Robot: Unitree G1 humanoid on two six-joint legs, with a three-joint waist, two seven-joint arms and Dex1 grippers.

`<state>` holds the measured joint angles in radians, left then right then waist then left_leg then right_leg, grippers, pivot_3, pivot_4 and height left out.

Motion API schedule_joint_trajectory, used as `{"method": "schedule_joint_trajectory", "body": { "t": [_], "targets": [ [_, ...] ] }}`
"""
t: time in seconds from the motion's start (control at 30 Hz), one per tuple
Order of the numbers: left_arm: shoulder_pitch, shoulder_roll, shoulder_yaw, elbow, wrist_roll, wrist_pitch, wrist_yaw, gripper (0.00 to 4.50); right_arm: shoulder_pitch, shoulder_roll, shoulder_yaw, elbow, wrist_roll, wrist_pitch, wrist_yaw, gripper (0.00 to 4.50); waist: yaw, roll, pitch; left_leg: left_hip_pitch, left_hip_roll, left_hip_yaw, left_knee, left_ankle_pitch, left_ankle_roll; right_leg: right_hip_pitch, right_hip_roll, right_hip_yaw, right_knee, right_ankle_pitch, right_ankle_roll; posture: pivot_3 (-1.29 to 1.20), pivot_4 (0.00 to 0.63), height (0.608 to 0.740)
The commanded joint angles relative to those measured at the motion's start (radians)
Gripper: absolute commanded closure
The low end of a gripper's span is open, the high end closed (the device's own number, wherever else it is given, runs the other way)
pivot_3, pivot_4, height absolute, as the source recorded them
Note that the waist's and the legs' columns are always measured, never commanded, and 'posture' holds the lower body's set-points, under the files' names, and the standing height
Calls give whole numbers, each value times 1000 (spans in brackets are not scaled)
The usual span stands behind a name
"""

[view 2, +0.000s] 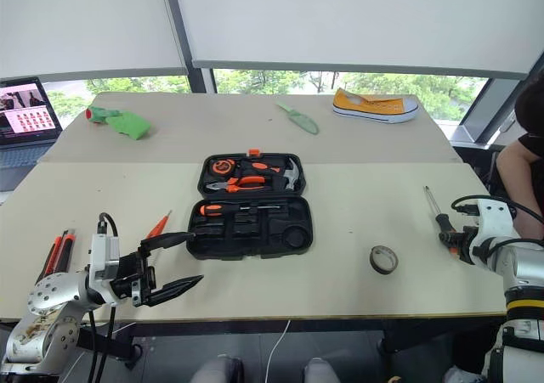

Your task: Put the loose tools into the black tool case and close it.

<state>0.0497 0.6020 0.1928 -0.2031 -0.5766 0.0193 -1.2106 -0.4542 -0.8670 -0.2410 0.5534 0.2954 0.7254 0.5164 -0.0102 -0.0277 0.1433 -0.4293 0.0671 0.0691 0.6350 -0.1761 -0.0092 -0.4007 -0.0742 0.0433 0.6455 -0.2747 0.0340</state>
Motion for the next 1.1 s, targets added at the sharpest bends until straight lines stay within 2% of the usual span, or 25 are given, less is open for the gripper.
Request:
{"method": "schedule_joint_trajectory", "body": {
  "t": [0.03,0.17,0.3,0.43,0.53,0.67,0.87,1.1],
  "targets": [
    [-7,-5,16,-40,-24,-13,16,0,48,-8,-22,-119,5,-237,133,3461,0,0,0,0,0,0,0,0,0,0,0,0,0,0,0,0,150,740],
    [-2,-10,58,-32,-49,11,65,0,95,-27,68,-368,9,-574,432,3461,-20,3,1,-1,1,0,0,0,0,-2,1,2,1,0,1,0,150,740],
    [-7,-17,94,16,-29,-8,114,0,-88,33,230,-450,-19,-556,540,3461,-38,2,2,3,3,-1,0,0,0,0,5,4,1,-2,5,0,150,740],
    [-14,-27,127,59,-27,3,172,0,-312,131,440,-356,-156,-593,638,3461,-34,0,4,6,4,-4,0,1,0,0,10,6,2,2,3,0,150,740],
    [0,-31,137,68,-22,2,191,0,-435,214,548,-236,-247,-651,674,3461,-27,-2,4,5,7,-3,0,1,-1,-2,12,6,2,7,-6,0,150,740],
    [21,-37,146,60,-10,-11,217,0,-543,306,667,-76,-394,-698,641,3461,-8,-2,5,0,8,-2,0,1,-1,-6,12,5,2,7,-7,0,150,740],
    [72,-38,141,17,-5,-5,234,0,-593,372,719,24,-492,-746,620,3461,-1,-2,5,-12,9,-1,0,2,-3,-20,13,5,4,8,-8,0,150,740],
    [78,-48,134,7,6,-14,256,0,-584,425,709,15,-513,-692,597,3461,-6,-2,5,-11,10,-1,0,3,-5,-21,14,5,6,10,-10,0,150,740]
  ]
}}
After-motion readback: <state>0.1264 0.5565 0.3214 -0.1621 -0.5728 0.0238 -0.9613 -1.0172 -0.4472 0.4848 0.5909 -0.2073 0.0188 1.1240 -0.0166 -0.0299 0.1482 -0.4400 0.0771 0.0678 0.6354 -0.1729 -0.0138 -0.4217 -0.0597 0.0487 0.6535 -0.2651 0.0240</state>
